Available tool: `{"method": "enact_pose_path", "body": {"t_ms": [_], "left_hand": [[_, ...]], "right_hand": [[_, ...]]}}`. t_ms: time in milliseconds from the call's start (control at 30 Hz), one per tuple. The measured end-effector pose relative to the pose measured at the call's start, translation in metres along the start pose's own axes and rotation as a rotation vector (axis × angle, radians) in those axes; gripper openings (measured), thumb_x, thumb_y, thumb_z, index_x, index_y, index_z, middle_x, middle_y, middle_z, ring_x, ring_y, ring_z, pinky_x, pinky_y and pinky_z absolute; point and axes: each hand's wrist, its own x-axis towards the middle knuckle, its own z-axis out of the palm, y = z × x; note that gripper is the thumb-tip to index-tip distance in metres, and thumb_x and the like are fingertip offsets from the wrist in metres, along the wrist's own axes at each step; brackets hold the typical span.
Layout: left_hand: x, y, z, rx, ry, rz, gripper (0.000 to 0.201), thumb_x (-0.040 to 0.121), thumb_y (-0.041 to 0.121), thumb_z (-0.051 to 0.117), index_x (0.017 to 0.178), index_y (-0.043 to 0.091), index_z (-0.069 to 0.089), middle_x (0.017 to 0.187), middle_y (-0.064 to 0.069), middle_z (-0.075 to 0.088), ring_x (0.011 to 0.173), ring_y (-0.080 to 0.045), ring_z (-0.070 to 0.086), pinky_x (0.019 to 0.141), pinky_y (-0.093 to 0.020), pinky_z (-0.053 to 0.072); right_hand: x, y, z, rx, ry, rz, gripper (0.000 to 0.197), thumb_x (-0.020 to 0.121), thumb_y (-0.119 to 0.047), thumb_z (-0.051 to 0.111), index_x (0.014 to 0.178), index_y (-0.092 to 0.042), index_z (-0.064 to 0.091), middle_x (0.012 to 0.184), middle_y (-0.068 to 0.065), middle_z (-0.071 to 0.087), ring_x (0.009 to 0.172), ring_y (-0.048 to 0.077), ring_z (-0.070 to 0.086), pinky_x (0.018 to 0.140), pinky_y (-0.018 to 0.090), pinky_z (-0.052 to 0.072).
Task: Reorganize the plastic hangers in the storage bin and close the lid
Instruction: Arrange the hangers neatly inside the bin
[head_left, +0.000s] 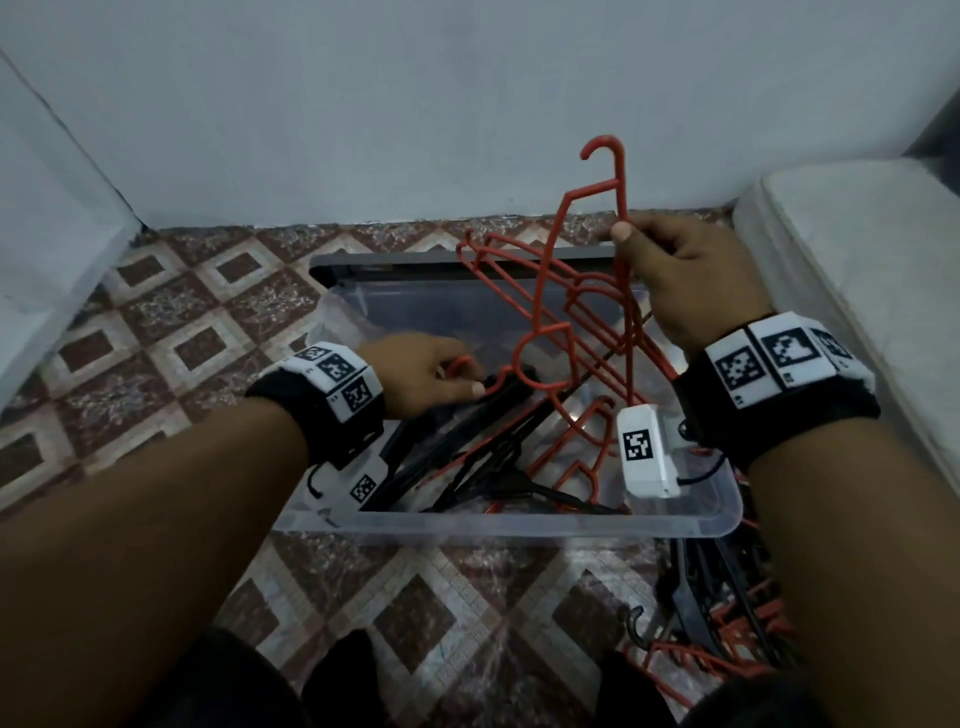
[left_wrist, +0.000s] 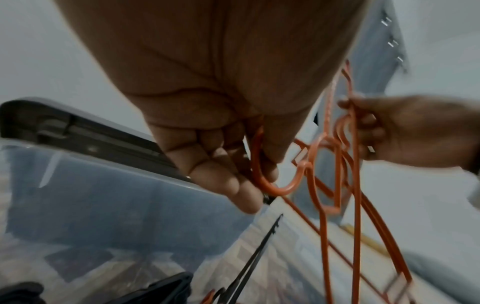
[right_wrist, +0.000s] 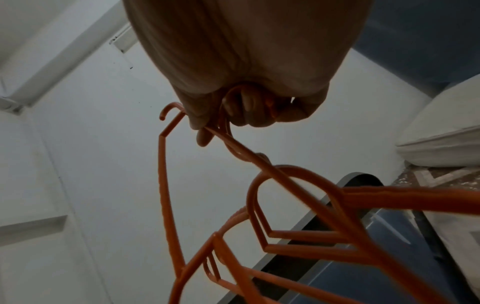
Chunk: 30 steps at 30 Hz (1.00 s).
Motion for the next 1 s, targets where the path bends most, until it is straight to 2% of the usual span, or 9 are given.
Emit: {"method": "enact_pose_path", "body": {"t_ms": [67, 133, 267, 400, 467, 600, 733, 867, 1000], "left_hand": [[0.002, -0.003, 0.0, -0.095, 0.04, 0.005, 0.018, 0.097, 0.043, 0.053, 0.085, 0.033, 0.061, 0.076, 0.01, 0.071, 0.073, -0.007, 0.067, 0.068, -0.027, 0.05], [0.002, -0.008, -0.004, -0.339, 0.114, -0.032, 0.018, 0.098, 0.032, 0.055, 0.086, 0.024, 0.065, 0.072, 0.003, 0.074, 0.063, -0.01, 0.07, 0.062, -0.026, 0.056], [-0.005, -0.027, -0.028, -0.712, 0.392, -0.036, 0.017, 0.098, 0.023, 0.056, 0.094, 0.012, 0.069, 0.077, -0.003, 0.074, 0.071, -0.017, 0.071, 0.065, -0.027, 0.059], [-0.014, -0.042, -0.051, -0.701, 0.565, -0.027, 0.018, 0.099, 0.027, 0.055, 0.094, 0.018, 0.07, 0.08, -0.001, 0.073, 0.062, -0.013, 0.064, 0.06, -0.026, 0.056], [-0.018, -0.041, -0.056, -0.617, 0.624, -0.03, 0.018, 0.098, 0.031, 0.056, 0.096, 0.019, 0.07, 0.079, -0.001, 0.073, 0.06, -0.014, 0.064, 0.059, -0.028, 0.055], [-0.019, -0.013, -0.054, -0.489, 0.613, -0.005, 0.019, 0.097, 0.023, 0.054, 0.113, 0.026, 0.063, 0.074, -0.001, 0.073, 0.054, -0.016, 0.066, 0.051, -0.025, 0.054], [-0.015, 0.022, -0.055, -0.341, 0.599, -0.007, 0.018, 0.093, 0.017, 0.05, 0.098, 0.024, 0.065, 0.069, 0.002, 0.072, 0.054, -0.012, 0.068, 0.053, -0.026, 0.056], [-0.013, 0.048, -0.054, -0.426, 0.521, 0.04, 0.014, 0.095, 0.015, 0.051, 0.093, 0.019, 0.064, 0.072, 0.003, 0.073, 0.06, -0.011, 0.071, 0.057, -0.03, 0.059], [-0.01, 0.068, -0.042, -0.457, 0.411, 0.099, 0.014, 0.095, 0.009, 0.051, 0.102, 0.015, 0.062, 0.072, 0.003, 0.073, 0.065, -0.006, 0.071, 0.058, -0.03, 0.059]], "right_hand": [[0.001, 0.004, 0.0, 0.034, 0.023, 0.01, 0.016, 0.093, -0.041, 0.058, 0.094, -0.038, 0.074, 0.088, -0.018, 0.073, 0.081, -0.001, 0.067, 0.071, 0.014, 0.052], [0.003, 0.01, -0.004, 0.051, 0.015, 0.04, 0.019, 0.093, -0.041, 0.057, 0.099, -0.036, 0.075, 0.092, -0.017, 0.073, 0.085, -0.002, 0.066, 0.072, 0.015, 0.051], [0.01, 0.027, -0.014, 0.173, -0.066, 0.208, 0.02, 0.092, -0.028, 0.055, 0.098, -0.031, 0.074, 0.08, -0.013, 0.07, 0.058, -0.005, 0.056, 0.056, 0.009, 0.041], [0.014, 0.034, -0.015, 0.219, -0.104, 0.304, 0.024, 0.094, -0.009, 0.052, 0.103, -0.023, 0.069, 0.076, -0.002, 0.062, 0.049, -0.001, 0.051, 0.048, 0.013, 0.039], [0.013, 0.034, -0.013, 0.132, -0.11, 0.302, 0.024, 0.094, -0.01, 0.054, 0.11, -0.021, 0.068, 0.076, -0.003, 0.063, 0.054, 0.003, 0.055, 0.053, 0.017, 0.043], [0.009, 0.027, -0.012, -0.066, -0.115, 0.256, 0.022, 0.091, -0.014, 0.06, 0.109, -0.022, 0.069, 0.078, 0.002, 0.069, 0.056, 0.012, 0.059, 0.057, 0.022, 0.047], [0.003, 0.016, -0.008, -0.244, -0.141, 0.178, 0.02, 0.089, -0.02, 0.061, 0.105, -0.029, 0.069, 0.079, -0.001, 0.072, 0.068, 0.015, 0.067, 0.075, 0.034, 0.055], [0.001, 0.009, 0.003, -0.163, -0.207, 0.179, 0.017, 0.084, -0.023, 0.064, 0.096, -0.032, 0.071, 0.076, 0.0, 0.073, 0.066, 0.013, 0.067, 0.082, 0.043, 0.057], [-0.004, -0.007, 0.017, -0.047, -0.417, 0.175, 0.031, 0.071, -0.036, 0.066, 0.102, -0.035, 0.069, 0.093, 0.0, 0.073, 0.081, 0.013, 0.07, 0.091, 0.05, 0.054]]}}
